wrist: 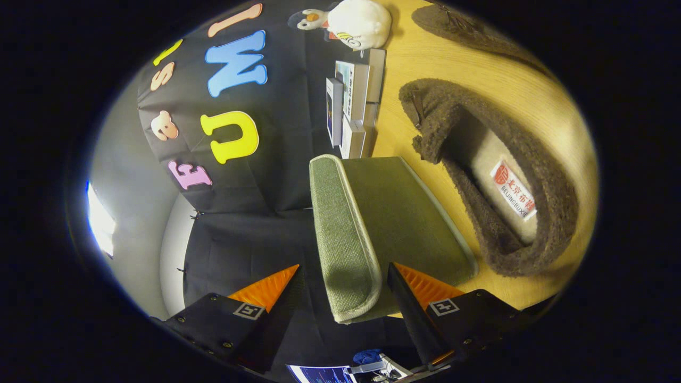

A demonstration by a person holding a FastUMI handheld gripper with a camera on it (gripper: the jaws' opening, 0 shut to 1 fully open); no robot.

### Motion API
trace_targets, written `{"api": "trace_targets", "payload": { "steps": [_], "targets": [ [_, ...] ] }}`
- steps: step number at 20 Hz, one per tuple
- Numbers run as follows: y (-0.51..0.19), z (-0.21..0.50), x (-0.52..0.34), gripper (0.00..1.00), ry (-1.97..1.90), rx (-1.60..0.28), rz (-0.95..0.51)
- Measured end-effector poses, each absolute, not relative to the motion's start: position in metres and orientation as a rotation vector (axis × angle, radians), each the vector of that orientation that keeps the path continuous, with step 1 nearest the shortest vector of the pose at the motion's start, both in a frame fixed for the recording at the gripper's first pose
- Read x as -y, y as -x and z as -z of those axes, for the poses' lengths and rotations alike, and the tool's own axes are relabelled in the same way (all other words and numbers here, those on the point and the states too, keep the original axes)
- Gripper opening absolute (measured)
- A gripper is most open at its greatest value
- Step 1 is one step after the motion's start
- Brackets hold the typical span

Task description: Open the storage box then place both shoes into the box .Put the left shoe in first, then the right shoe, with the right side of both shoes facing outward in a uniform manner.

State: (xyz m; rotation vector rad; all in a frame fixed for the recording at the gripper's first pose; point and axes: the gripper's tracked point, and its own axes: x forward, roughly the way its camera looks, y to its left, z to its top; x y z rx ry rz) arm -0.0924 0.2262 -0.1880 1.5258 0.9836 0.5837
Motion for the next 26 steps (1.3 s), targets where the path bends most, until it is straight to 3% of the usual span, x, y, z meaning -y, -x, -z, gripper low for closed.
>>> {"api": "trace_targets", "payload": {
  "steps": [14,16,20,22,23,26],
  "targets": [
    [0.087,0.154,-0.212,0.94,-1.486,-0.934,-0.614],
    [0.087,0.154,-0.214,0.64,-1.489,-0.935,-0.612],
    [0.085,0.155,-0.217,0.64,-1.449,-0.927,-0.619],
    [0.069,0.175,-0.206,0.29,-1.428,-0.909,-0.501],
    [0.065,0.172,-0.210,0.12,-1.468,-0.923,-0.523],
    [0.080,0.171,-0.215,0.12,-1.440,-0.972,-0.568]
  ]
}}
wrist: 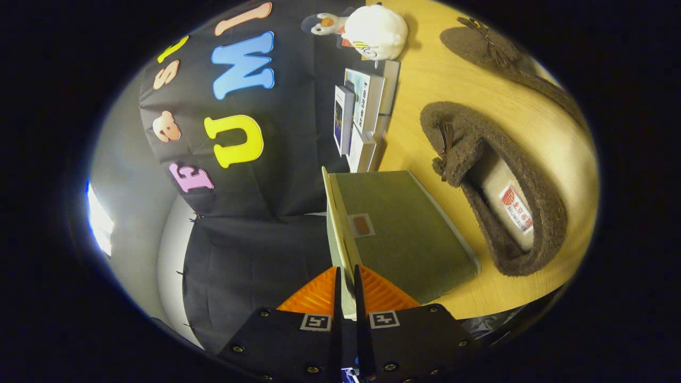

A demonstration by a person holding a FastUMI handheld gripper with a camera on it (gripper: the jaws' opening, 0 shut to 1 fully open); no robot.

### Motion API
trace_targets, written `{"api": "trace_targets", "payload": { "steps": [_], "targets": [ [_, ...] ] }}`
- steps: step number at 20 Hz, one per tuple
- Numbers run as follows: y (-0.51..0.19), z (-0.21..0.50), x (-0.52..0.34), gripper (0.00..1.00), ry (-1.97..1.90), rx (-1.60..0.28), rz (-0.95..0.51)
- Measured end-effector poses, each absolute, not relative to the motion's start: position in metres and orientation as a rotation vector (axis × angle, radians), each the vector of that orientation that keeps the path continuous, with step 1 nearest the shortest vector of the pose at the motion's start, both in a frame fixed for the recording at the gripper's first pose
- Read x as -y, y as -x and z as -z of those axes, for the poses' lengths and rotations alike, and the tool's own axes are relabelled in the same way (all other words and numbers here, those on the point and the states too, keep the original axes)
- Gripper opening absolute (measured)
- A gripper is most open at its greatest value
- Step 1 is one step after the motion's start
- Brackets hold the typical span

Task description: Open the storage box then place both shoes into the box .Put the left shoe in first, then the right shoe, with the right side of both shoes facing outward in a uniform manner.

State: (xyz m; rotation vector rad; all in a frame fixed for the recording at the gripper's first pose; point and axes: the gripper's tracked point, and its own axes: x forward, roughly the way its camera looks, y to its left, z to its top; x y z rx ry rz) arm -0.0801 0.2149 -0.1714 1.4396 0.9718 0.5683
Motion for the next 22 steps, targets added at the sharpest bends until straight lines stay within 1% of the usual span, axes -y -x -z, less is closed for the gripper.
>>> {"api": "trace_targets", "payload": {
  "steps": [1,2,3,4,7,13,22],
  "targets": [
    [0.085,0.174,-0.219,0.12,-1.389,-0.988,-0.589],
    [0.085,0.183,-0.234,0.12,-1.337,-0.989,-0.541],
    [0.090,0.175,-0.218,0.06,-1.337,-0.981,-0.567],
    [0.082,0.180,-0.228,0.00,-1.312,-0.985,-0.583],
    [0.079,0.168,-0.224,0.00,-1.194,-0.981,-0.591],
    [0.070,0.104,-0.229,0.00,-1.052,-0.885,-0.679],
    [0.070,0.025,-0.292,0.00,-0.878,-0.820,-0.787]
  ]
}}
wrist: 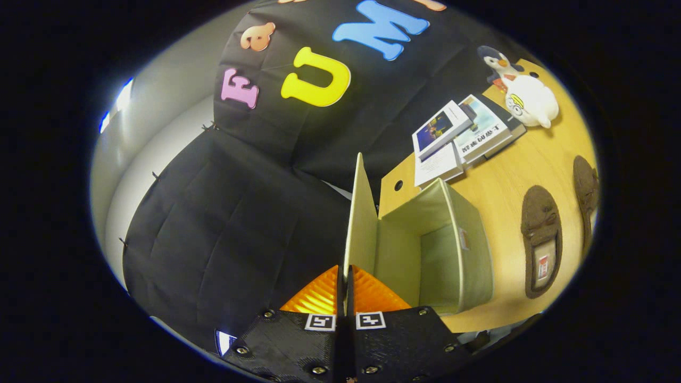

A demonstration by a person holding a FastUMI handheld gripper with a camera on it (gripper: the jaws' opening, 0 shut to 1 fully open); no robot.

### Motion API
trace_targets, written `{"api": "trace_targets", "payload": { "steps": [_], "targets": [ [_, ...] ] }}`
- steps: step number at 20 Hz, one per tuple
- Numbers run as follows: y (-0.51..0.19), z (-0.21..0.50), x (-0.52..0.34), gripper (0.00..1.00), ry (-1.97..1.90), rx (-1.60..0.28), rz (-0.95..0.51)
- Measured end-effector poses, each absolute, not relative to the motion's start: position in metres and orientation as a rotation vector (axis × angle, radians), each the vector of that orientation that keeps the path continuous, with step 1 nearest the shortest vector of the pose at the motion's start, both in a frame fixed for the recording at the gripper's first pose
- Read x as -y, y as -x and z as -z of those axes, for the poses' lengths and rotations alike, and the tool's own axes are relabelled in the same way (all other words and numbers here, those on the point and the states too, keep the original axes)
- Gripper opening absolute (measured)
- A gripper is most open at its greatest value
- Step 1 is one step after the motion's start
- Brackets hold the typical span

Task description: Open the storage box then place both shoes into the box .Put the left shoe in first, then the right shoe, with the right side of both shoes facing outward in a uniform manner.

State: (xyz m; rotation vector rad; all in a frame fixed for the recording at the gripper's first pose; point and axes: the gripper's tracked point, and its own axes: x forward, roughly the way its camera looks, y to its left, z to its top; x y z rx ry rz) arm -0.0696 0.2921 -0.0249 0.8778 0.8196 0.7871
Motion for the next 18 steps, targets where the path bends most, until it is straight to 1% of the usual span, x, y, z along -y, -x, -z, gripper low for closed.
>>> {"api": "trace_targets", "payload": {
  "steps": [5,13,16,18],
  "targets": [
    [0.081,-0.005,-0.353,0.00,-0.741,-0.785,-0.838],
    [0.101,-0.002,-0.443,0.01,-0.662,-0.796,-0.926],
    [0.106,-0.012,-0.459,0.15,-0.667,-0.768,-0.980],
    [0.103,-0.016,-0.450,0.58,-0.637,-0.719,-0.979]
  ]
}}
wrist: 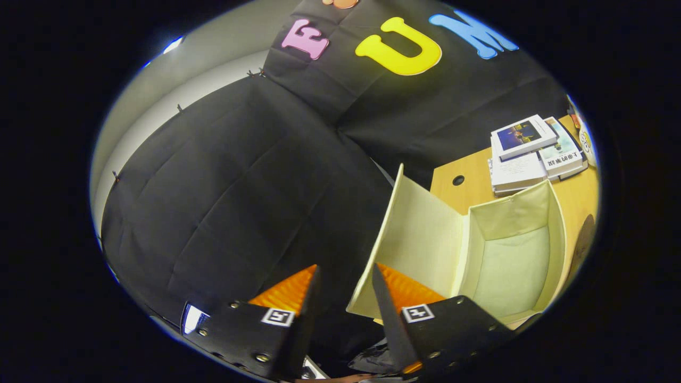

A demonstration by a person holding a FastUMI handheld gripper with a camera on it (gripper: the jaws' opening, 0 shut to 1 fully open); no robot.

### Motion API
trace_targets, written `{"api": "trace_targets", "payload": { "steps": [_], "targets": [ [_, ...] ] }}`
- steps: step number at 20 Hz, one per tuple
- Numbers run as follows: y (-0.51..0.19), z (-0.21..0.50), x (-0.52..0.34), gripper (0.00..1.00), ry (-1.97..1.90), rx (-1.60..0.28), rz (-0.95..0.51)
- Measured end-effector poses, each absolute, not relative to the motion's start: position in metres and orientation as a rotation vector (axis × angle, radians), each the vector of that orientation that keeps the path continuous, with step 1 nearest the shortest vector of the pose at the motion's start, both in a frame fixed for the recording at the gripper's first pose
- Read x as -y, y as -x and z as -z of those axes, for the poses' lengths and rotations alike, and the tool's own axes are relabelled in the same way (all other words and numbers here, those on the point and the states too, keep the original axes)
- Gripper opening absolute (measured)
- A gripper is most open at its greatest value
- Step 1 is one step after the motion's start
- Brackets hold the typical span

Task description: Open the storage box then place both shoes into the box .Put the left shoe in first, then the right shoe, with the right side of both shoes facing outward in a uniform manner.

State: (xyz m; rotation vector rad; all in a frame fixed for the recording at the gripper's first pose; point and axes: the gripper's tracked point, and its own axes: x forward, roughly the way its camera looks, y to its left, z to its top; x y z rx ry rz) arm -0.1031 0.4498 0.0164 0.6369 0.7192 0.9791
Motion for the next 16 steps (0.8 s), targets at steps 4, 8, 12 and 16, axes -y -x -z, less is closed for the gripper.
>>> {"api": "trace_targets", "payload": {
  "steps": [4,8,12,16],
  "targets": [
    [0.084,-0.010,-0.408,0.96,-0.512,-0.617,-0.913],
    [0.055,0.002,-0.348,0.97,-0.381,-0.544,-0.798],
    [0.033,0.022,-0.289,0.97,-0.322,-0.540,-0.697],
    [0.018,0.050,-0.236,0.97,-0.283,-0.560,-0.607]
  ]
}}
